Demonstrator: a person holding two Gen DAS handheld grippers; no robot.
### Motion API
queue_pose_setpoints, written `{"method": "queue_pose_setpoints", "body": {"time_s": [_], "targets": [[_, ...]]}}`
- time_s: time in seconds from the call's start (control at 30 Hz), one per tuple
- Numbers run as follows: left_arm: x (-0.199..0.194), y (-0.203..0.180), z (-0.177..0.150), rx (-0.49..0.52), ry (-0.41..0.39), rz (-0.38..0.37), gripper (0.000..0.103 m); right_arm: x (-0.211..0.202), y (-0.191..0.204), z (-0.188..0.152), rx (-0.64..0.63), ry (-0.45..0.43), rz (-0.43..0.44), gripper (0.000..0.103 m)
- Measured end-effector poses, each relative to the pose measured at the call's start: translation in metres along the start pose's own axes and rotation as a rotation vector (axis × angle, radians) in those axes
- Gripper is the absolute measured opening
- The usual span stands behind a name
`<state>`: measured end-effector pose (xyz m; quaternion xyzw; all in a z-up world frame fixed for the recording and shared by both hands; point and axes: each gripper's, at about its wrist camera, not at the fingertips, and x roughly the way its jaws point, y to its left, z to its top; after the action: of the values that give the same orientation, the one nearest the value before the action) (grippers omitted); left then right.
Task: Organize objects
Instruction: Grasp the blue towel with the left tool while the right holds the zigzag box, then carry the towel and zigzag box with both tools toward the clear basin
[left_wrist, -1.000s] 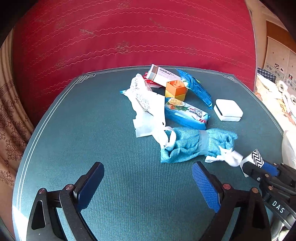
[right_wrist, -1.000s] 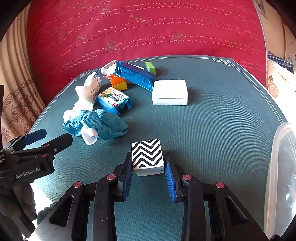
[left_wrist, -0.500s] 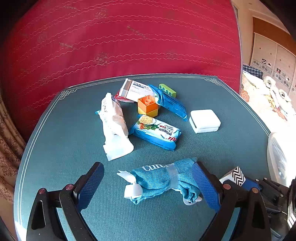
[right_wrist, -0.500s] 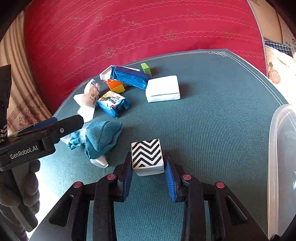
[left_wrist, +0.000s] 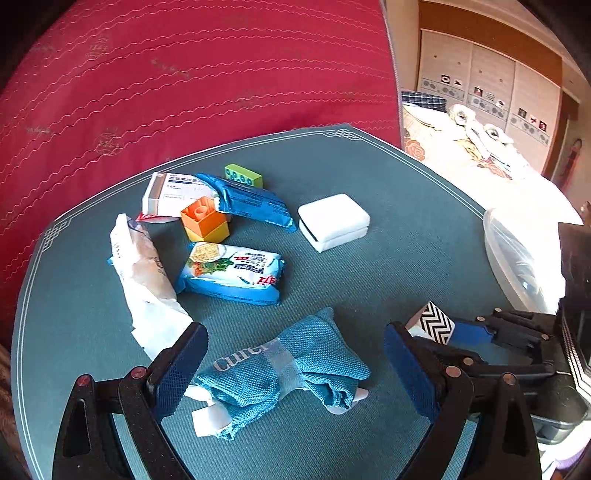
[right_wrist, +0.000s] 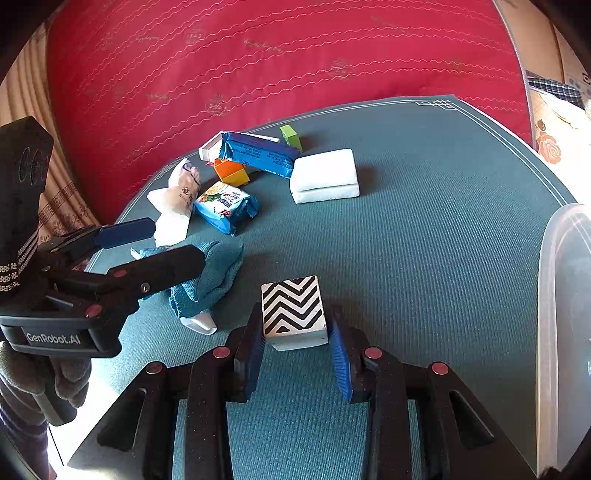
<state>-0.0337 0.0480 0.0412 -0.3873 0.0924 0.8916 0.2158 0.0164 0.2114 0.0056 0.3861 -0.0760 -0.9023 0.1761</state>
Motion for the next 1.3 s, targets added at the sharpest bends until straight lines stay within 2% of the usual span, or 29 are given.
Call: {"method": "queue_pose_setpoints", "body": {"time_s": [0.07,0.27,0.33,0.4,0.5,0.57,0.67,0.87,1.1,1.3], "targets": [[0.003,-0.005,-0.004,0.04,0.024,-0.048,0.098,0.0,0.0,0.0,0.002,0.0,0.002,0.034],[0.011,-0.025,-0.017,0.184,0.042,0.051,0.098,0.0,0.0,0.0,0.003,0.0,0.002,0.034],[0.013,-0.024,-0.017,0.182,0.045,0.069,0.097,0.0,-0.001,0.0,0.005,0.0,0.004,0.034],[0.018,-0.022,-0.017,0.178,0.065,0.112,0.091,0.0,-0.002,0.0,0.005,0.0,0.004,0.034],[0.018,-0.02,-0.019,0.171,0.065,0.129,0.089,0.0,-0.002,0.0,0.006,-0.001,0.005,0.034],[0.017,-0.022,-0.02,0.174,0.06,0.155,0.083,-0.001,-0.002,0.0,0.006,-0.001,0.005,0.034],[0.015,-0.019,-0.022,0.14,0.047,0.178,0.079,-0.001,-0.002,0.0,0.005,-0.001,0.004,0.034],[0.006,-0.011,-0.022,-0.007,0.009,0.227,0.073,-0.001,-0.002,0.0,0.009,-0.003,0.003,0.034],[-0.005,-0.02,-0.017,-0.073,-0.044,0.316,0.073,-0.006,-0.006,0.0,0.033,-0.028,-0.008,0.034],[-0.011,-0.02,-0.015,-0.154,-0.068,0.342,0.073,-0.014,-0.008,-0.001,0.049,-0.069,-0.006,0.034]]}}
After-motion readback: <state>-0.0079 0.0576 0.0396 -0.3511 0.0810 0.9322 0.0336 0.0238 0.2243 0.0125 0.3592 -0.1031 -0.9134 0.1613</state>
